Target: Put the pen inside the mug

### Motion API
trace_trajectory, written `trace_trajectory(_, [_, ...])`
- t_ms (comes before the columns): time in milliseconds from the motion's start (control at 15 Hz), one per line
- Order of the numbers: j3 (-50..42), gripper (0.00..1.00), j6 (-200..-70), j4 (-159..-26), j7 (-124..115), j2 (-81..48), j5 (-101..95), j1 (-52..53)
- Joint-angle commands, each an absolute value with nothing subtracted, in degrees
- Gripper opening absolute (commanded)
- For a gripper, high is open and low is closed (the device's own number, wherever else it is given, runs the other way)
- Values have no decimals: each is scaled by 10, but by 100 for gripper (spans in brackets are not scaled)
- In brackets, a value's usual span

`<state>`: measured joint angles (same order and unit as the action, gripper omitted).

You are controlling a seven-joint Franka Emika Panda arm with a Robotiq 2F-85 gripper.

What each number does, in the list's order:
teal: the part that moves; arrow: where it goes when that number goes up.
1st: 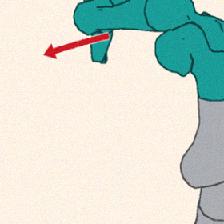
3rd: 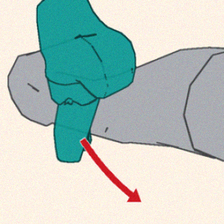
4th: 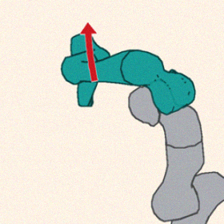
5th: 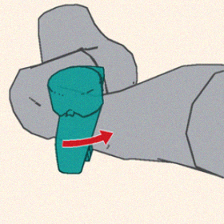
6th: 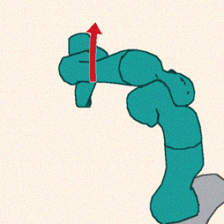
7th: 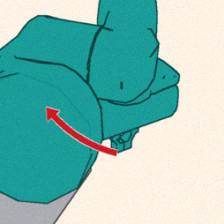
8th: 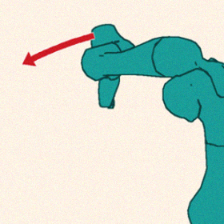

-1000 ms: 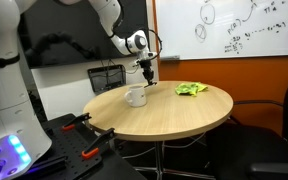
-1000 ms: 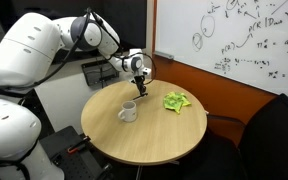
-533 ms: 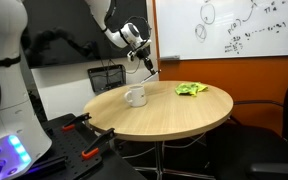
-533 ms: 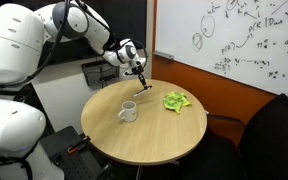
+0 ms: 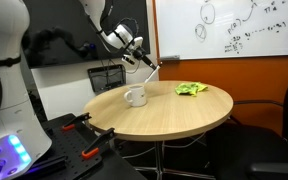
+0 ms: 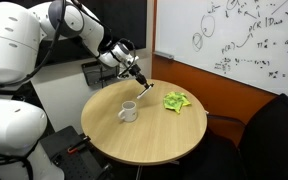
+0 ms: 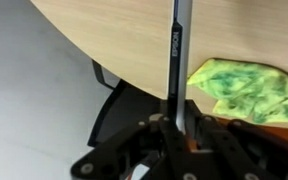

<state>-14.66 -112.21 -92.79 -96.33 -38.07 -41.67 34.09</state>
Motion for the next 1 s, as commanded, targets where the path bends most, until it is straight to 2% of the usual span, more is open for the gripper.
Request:
trace_trajectory(0, [-117,5,-1010,-933,-1069,-363,-466,344])
trace_trajectory(533, [-30,5,-722,-896,-1255,-382,-477,329])
trace_trajectory(933, [10,5,-738,-879,-1298,-422,-498,294])
